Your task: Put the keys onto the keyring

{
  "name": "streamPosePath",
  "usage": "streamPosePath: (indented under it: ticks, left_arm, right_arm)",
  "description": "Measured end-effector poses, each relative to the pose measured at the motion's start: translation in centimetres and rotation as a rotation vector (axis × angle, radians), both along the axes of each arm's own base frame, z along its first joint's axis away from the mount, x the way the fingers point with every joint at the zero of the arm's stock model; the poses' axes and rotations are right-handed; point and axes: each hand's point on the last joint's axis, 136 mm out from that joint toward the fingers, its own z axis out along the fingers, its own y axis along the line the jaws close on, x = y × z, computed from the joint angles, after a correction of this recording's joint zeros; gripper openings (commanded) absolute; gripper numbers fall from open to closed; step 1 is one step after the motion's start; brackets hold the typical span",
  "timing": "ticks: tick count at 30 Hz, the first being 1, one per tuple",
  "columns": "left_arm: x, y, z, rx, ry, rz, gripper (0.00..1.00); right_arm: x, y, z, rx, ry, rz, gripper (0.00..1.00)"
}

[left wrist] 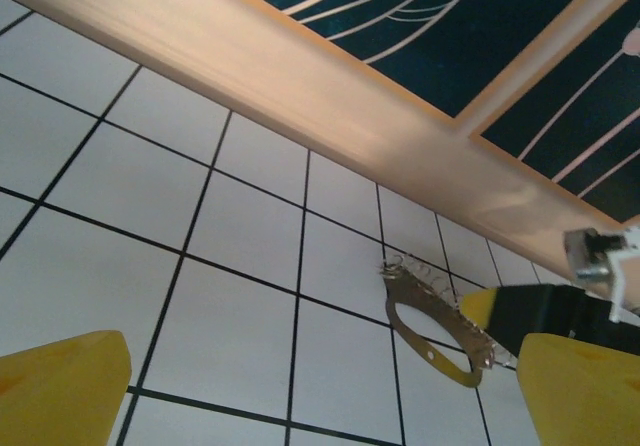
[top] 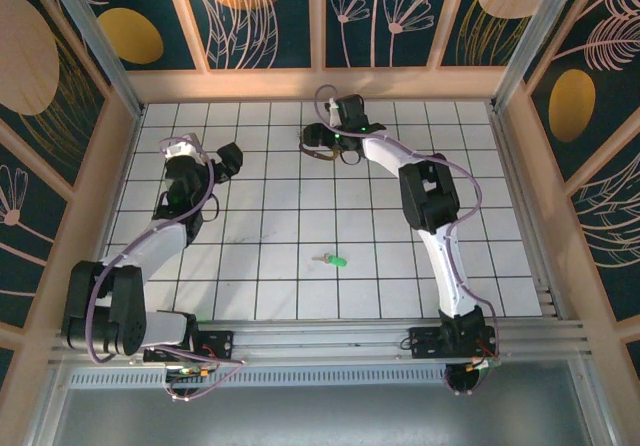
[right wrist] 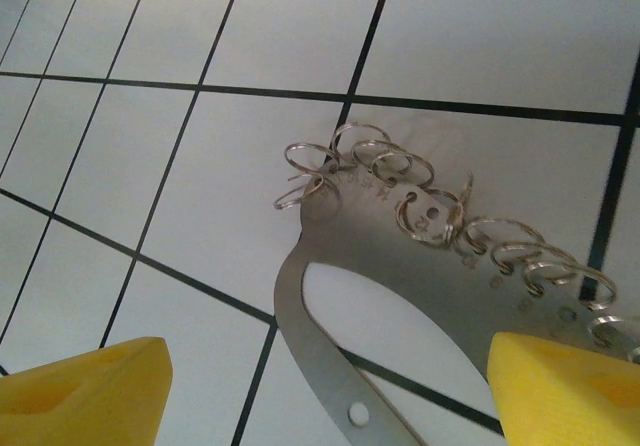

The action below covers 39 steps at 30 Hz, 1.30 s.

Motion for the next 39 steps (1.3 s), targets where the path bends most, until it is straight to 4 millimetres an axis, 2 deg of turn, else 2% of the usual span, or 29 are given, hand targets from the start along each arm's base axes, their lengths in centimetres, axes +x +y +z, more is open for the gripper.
streamPosePath:
  ticks: [10, 21, 39]
  left_arm:
    - [-0.8, 0.2, -0.3, 0.007, 0.008, 0.012, 0.99]
    - [-1.0, 0.1, -0.7, 0.01, 0.026, 0.01, 0.99]
    - [-1.3, 0.1, 0.7, 0.005, -0.006, 0.008, 0.99]
  right_arm:
    - [0.8, 1.3, 0.1, -0.01, -0.007, 0.001, 0.82]
    - [-0.8, 3.2, -2.6, -0.027, 0.049, 0.021, 0.82]
    - [-1.1, 3.0, -3.3, -0.069, 0.054, 0.005, 0.79]
